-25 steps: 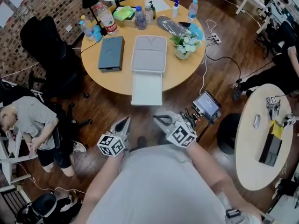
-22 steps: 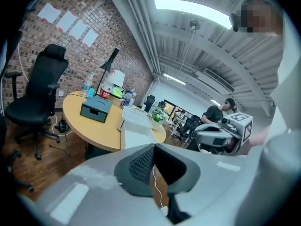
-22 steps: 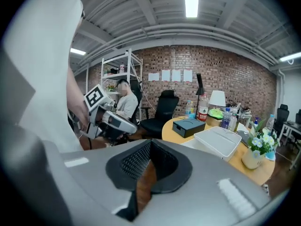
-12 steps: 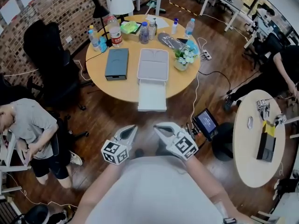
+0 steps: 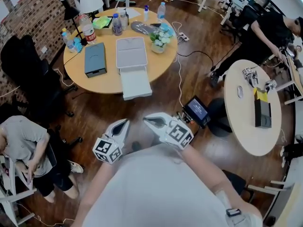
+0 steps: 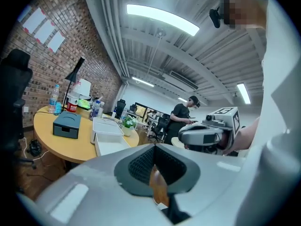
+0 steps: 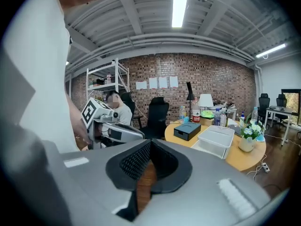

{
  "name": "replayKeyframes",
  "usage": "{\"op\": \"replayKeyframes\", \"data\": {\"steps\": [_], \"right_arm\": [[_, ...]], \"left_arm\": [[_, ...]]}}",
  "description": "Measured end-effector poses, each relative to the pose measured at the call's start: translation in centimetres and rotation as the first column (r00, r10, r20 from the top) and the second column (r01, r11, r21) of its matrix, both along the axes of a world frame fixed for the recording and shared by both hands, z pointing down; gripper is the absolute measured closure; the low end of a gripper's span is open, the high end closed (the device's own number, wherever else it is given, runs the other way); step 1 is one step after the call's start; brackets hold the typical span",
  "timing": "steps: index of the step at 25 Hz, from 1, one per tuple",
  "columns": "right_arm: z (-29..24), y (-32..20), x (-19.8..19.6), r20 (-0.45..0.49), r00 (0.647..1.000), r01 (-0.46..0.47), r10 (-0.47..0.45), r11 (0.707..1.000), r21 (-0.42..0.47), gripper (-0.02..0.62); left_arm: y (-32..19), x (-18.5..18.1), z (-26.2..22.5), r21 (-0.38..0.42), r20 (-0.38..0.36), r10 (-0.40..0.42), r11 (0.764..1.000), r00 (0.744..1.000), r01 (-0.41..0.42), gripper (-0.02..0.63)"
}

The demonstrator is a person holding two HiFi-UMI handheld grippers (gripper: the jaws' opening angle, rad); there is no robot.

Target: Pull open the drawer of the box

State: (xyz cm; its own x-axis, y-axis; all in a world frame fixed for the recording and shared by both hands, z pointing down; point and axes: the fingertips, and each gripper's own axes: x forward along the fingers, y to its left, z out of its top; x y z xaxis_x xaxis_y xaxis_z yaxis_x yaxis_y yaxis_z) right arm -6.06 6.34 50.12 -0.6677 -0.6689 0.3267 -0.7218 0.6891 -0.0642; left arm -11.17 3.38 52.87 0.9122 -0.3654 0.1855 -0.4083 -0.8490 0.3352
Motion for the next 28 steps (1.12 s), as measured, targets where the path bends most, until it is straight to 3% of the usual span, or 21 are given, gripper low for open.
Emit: {"op": "replayKeyframes", "data": {"steps": [7, 28], "right_arm": [[0.5, 1.1, -0.7, 0.078, 0.997, -0.013, 0.014, 1.0, -0.023, 0.591], [2.0, -0.6, -2.0, 0.092, 0.996, -0.007, 0.014, 0.997, -0.073, 0.591]], "left_arm": [[0.9, 0.2, 0.3, 0.009, 0.007, 0.048, 0.999, 0.999, -0.048, 0.603], [-1.1, 0.5, 1.6, 0.006, 0.045, 0.088, 0.996, 0.995, -0.088, 0.604]]}}
